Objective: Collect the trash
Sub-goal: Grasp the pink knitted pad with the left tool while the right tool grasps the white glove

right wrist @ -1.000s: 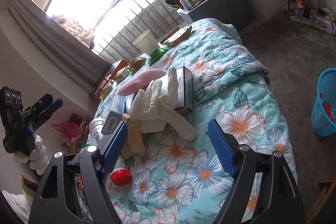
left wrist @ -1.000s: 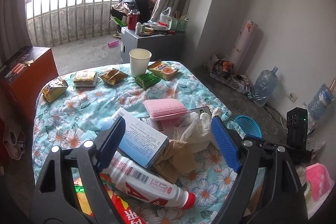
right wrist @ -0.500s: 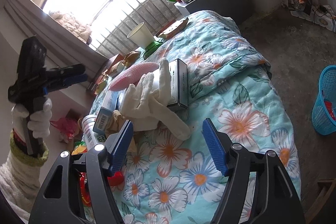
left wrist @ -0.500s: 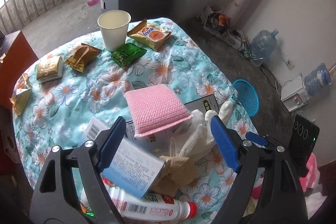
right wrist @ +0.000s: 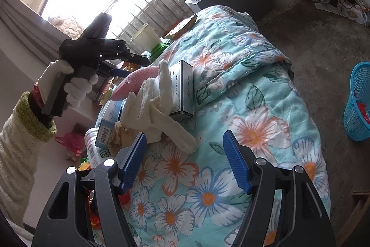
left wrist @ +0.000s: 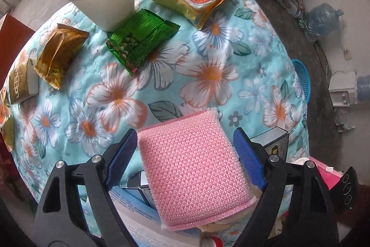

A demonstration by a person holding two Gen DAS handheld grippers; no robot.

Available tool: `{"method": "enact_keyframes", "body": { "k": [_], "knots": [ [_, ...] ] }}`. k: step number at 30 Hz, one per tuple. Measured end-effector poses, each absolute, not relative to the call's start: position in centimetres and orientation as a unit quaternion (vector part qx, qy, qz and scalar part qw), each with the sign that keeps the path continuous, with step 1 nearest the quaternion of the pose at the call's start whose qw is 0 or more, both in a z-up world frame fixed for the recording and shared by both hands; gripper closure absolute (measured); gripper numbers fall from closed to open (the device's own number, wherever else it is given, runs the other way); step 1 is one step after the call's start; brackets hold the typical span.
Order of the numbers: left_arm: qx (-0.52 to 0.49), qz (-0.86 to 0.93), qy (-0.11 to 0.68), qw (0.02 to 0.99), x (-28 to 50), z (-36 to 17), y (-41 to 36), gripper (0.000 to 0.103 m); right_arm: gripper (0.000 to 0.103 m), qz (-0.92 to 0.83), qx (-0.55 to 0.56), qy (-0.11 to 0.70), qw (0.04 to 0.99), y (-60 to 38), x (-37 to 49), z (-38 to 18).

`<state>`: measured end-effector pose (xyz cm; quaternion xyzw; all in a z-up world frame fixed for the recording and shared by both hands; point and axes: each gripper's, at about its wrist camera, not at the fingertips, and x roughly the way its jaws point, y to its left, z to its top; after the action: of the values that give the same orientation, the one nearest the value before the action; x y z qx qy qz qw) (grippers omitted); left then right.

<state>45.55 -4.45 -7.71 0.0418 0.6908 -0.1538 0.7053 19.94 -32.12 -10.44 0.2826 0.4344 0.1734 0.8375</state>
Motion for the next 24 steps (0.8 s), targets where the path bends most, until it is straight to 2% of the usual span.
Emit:
{"method": "enact_keyframes", "body": {
  "k": [8, 17, 22, 24],
  "knots": [
    [0.095, -0.147, 0.714, 0.678, 46.3, -10.3, -6.4, 0.021, 0.036, 0.176, 0.281, 0.437, 0.836, -32.0, 20.6, -10.9],
    [0.07, -0.15, 0.708, 0.687, 46.5, -10.8, -5.1, 0.024, 0.036, 0.187, 0.251, 0.447, 0.838, -30.6, 22.8, -11.3],
    [0.066, -0.149, 0.685, 0.71, 45.9, -9.2, -3.5, 0.026, 0.045, 0.196, 0.205, 0.463, 0.84, -28.6, 23.3, -11.5],
    [0.067, -0.146, 0.67, 0.725, 45.6, -8.2, -2.7, 0.027, 0.054, 0.194, 0.187, 0.468, 0.842, -27.9, 23.3, -11.4]
  ]
}}
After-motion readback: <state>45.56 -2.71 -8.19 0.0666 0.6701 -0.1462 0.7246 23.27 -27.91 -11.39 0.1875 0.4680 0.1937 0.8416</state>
